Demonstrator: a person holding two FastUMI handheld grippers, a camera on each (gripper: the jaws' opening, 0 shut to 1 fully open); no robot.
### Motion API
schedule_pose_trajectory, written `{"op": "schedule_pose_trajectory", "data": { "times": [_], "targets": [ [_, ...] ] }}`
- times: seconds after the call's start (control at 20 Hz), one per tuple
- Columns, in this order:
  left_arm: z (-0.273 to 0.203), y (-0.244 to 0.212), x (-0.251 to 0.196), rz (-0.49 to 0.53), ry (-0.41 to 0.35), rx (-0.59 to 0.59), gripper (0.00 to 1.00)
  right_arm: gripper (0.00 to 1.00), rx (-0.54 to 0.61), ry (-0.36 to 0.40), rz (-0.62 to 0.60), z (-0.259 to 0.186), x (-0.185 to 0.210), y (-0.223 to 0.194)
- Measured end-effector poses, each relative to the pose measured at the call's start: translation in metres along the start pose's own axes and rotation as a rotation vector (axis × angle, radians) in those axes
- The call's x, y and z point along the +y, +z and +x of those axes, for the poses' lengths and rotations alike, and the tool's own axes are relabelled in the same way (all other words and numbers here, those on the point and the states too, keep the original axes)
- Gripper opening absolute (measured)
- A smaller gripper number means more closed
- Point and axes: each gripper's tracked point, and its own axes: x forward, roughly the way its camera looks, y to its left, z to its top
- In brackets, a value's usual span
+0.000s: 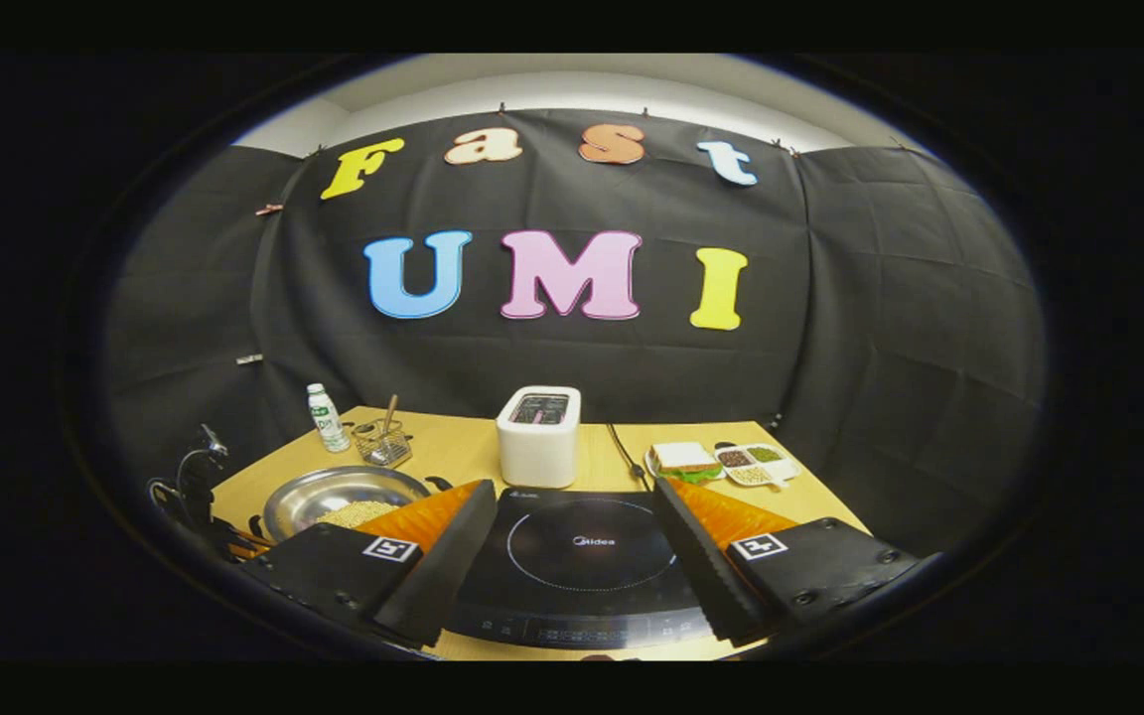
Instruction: First push the handle of the pot to place it horizontally, then grasp the pot with both hands and set it on the induction cooktop.
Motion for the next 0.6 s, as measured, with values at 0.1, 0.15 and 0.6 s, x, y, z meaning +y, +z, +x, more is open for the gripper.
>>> {"op": "schedule_pose_trajectory", "data": {
  "times": [0.1,0.15,0.6],
  "targets": [
    [0.002,0.003,0.009,0.007,0.014,0.002,0.05,0.98,0.003,0.002,0.003,0.005,0.002,0.0],
    [0.002,0.004,0.014,0.001,0.018,0.004,0.05,0.98,0.007,0.002,0.004,0.008,0.004,-0.001],
    [0.013,0.013,0.062,-0.046,0.073,0.014,0.05,0.98,0.032,0.011,0.002,0.022,0.017,-0.01]
  ]
}}
